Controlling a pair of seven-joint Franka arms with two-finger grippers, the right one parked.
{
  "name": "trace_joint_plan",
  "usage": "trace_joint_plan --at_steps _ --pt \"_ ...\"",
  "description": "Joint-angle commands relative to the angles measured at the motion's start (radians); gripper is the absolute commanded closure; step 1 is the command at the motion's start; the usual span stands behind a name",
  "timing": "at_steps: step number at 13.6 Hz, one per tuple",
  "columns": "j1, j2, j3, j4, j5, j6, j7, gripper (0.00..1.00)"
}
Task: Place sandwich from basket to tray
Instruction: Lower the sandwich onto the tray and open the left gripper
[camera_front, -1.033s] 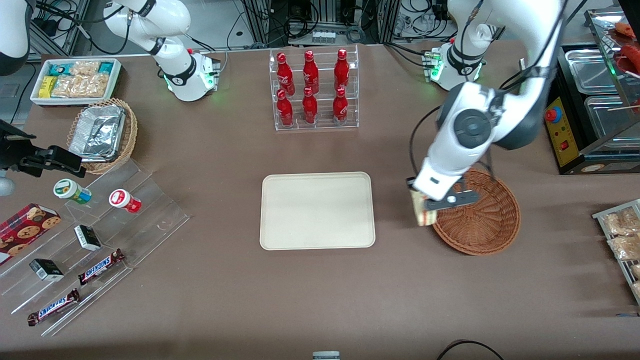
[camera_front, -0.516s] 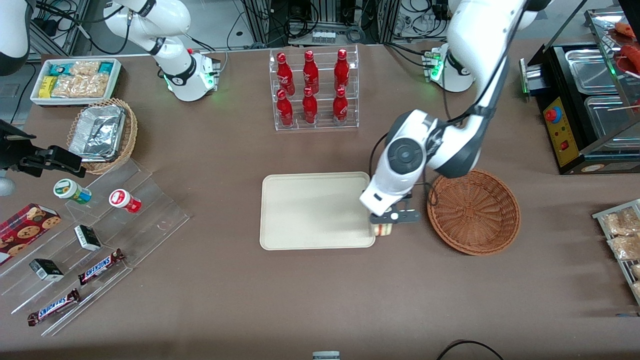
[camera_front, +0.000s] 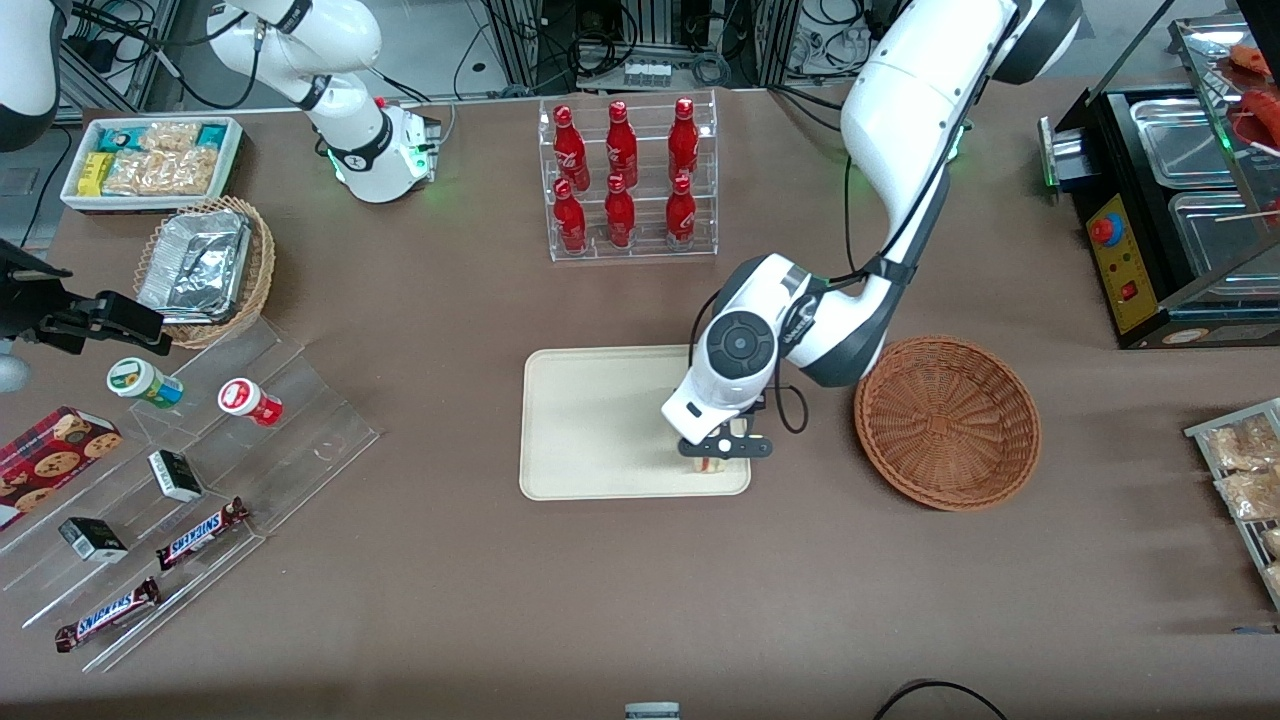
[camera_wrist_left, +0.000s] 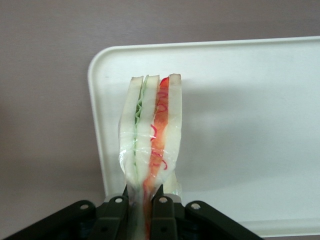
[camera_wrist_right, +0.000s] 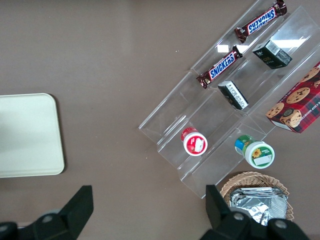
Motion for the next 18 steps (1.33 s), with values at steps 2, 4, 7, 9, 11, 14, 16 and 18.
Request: trace_joint_plan --at_steps 2,4,7,9,11,14,16,18 --pt "-0.014 0.074 -0.017 0.1 -0.014 -0.016 -0.008 1.0" --pt "-0.022 0.088 -0.019 0.104 -0.014 -0.005 -0.008 1.0" --pt "-0.028 0.106 -0.017 0.106 -0.014 0.003 -0.011 1.0" --pt "-0.028 0.111 -0.017 0.106 -0.014 0.026 -0.013 1.0" --pt "-0.03 0.114 -0.017 0.106 -0.014 0.029 -0.013 0.27" --pt "-0.039 0.114 -0.016 0.106 -0.007 0.031 -0.054 0.0" --pt "-0.036 0.104 -0.011 0.106 0.0 0.029 -0.056 0.0" --pt "-0.031 0.088 -0.008 0.106 0.003 0.02 -0.057 0.0"
